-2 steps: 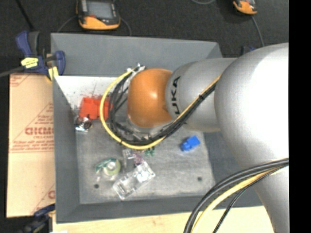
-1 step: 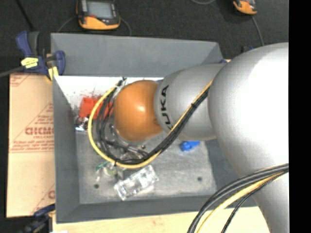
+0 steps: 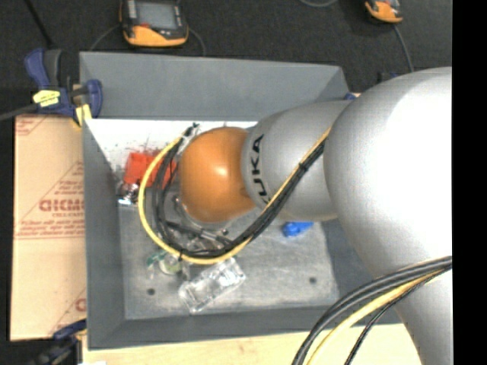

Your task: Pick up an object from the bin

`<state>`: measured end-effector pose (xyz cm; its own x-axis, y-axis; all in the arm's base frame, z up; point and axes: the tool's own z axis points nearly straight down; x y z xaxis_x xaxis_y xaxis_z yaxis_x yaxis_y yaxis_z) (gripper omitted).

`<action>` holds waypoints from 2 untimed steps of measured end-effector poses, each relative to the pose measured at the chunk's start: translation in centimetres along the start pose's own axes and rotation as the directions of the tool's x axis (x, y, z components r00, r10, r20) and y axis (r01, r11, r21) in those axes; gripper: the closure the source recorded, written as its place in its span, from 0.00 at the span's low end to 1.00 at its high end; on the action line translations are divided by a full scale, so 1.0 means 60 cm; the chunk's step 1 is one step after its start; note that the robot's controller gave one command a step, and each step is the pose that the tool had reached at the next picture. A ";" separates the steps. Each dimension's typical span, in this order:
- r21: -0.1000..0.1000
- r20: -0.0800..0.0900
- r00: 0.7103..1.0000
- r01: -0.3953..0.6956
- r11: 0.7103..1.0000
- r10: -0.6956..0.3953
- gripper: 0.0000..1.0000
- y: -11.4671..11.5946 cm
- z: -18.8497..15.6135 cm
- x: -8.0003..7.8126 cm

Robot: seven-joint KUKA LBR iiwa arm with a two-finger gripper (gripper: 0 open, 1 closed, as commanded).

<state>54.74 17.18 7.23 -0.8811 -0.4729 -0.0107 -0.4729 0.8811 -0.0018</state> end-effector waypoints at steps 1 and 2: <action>0.000 0.000 1.000 -0.003 1.000 0.003 1.00 0.000 0.000 0.000; 0.000 -0.001 1.000 -0.004 1.000 0.004 1.00 0.000 0.000 0.000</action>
Offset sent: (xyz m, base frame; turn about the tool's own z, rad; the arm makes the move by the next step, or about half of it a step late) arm 0.0000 0.0000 0.0000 0.0000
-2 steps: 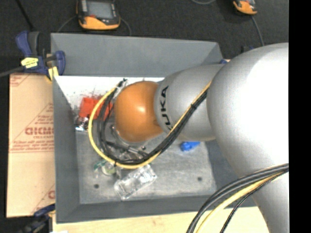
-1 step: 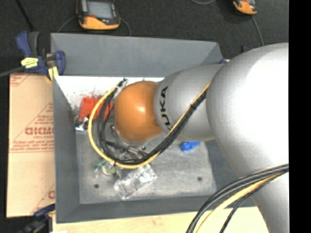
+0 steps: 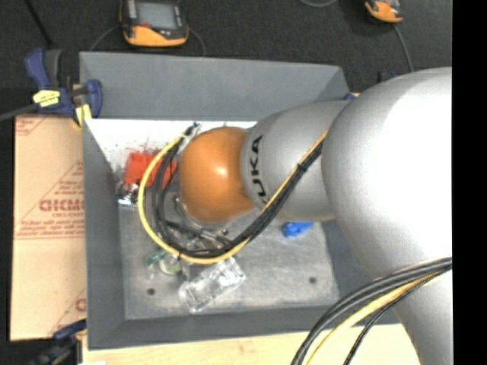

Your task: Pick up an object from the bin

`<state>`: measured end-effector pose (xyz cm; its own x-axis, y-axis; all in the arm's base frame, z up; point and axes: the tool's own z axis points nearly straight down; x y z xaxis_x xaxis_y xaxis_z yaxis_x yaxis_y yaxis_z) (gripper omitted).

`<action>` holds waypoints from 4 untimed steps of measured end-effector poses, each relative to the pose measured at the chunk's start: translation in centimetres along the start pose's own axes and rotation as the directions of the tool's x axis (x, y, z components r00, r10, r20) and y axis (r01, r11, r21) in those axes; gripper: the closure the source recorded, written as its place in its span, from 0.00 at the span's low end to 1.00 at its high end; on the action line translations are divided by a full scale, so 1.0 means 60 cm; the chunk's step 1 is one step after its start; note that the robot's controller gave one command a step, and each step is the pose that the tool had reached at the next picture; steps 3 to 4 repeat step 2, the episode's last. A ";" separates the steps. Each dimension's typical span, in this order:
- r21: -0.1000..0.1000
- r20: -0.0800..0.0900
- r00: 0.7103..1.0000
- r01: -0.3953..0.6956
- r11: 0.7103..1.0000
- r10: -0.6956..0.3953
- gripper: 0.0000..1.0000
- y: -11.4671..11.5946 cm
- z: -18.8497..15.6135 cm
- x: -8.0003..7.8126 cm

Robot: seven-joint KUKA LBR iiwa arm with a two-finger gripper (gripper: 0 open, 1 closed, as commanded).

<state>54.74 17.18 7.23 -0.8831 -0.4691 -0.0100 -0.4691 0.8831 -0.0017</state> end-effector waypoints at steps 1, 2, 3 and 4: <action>0.001 0.001 1.000 -0.013 1.000 0.013 1.00 0.002 -0.191 0.006; -0.001 -0.003 0.892 0.451 0.892 -0.451 1.00 -0.015 -0.345 0.096; -0.001 -0.003 0.892 0.451 0.892 -0.451 1.00 -0.015 -0.345 0.096; -0.001 -0.003 0.892 0.451 0.892 -0.451 1.00 -0.015 -0.345 0.096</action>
Offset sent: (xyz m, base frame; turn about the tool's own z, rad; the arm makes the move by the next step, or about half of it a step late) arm -0.0076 -0.0009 0.1094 0.0015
